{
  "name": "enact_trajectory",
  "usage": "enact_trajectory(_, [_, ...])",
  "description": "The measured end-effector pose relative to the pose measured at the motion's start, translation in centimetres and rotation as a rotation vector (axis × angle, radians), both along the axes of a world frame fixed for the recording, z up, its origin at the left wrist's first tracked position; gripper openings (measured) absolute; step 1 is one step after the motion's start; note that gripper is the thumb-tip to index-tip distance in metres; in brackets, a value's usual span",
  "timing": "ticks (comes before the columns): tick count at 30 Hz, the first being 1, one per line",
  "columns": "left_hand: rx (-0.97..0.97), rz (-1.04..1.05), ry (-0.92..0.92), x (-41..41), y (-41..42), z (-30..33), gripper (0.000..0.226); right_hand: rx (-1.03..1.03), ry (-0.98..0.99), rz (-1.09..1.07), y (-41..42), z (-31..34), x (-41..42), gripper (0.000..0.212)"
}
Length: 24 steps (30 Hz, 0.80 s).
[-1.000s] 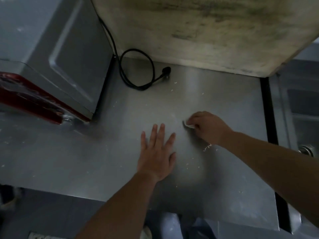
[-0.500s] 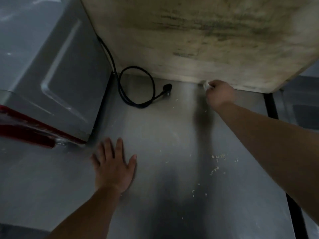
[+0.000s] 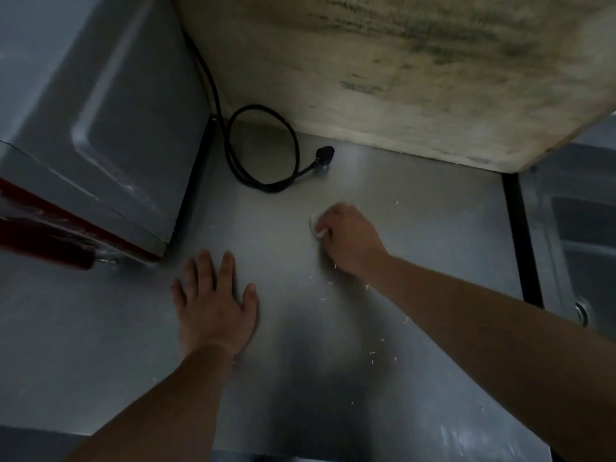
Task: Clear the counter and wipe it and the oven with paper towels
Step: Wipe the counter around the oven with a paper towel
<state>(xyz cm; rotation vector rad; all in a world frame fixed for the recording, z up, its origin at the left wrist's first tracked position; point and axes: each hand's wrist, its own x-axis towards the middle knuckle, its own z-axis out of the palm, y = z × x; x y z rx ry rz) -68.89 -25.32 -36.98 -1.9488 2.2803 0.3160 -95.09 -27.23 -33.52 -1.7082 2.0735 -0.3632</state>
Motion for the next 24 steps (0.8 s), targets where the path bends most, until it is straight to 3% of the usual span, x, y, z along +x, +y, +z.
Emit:
enact_trajectory(4, [0.014,0.0,-0.005,-0.1,-0.1,0.4,0.073,0.048,-0.058,0.164,4.3,1.4,0.0,0.024])
enact_trajectory(11, [0.014,0.001,-0.005,-0.2,-0.2,0.6,0.072,-0.314,-0.033,-0.332,-4.0,6.2,-4.6,0.024])
enact_trajectory(17, [-0.032,0.006,0.027,-0.1,-0.4,0.3,0.075,0.124,0.118,-0.354,-7.0,2.6,-7.7,0.049])
enact_trajectory(20, [-0.047,0.005,0.037,0.0,-0.4,0.1,0.076,0.152,0.324,-0.257,-6.7,0.0,-7.1,0.061])
enact_trajectory(24, [-0.063,0.005,0.035,0.0,-0.5,-0.1,0.075,0.096,0.315,-0.248,-5.7,-2.3,-6.4,0.069])
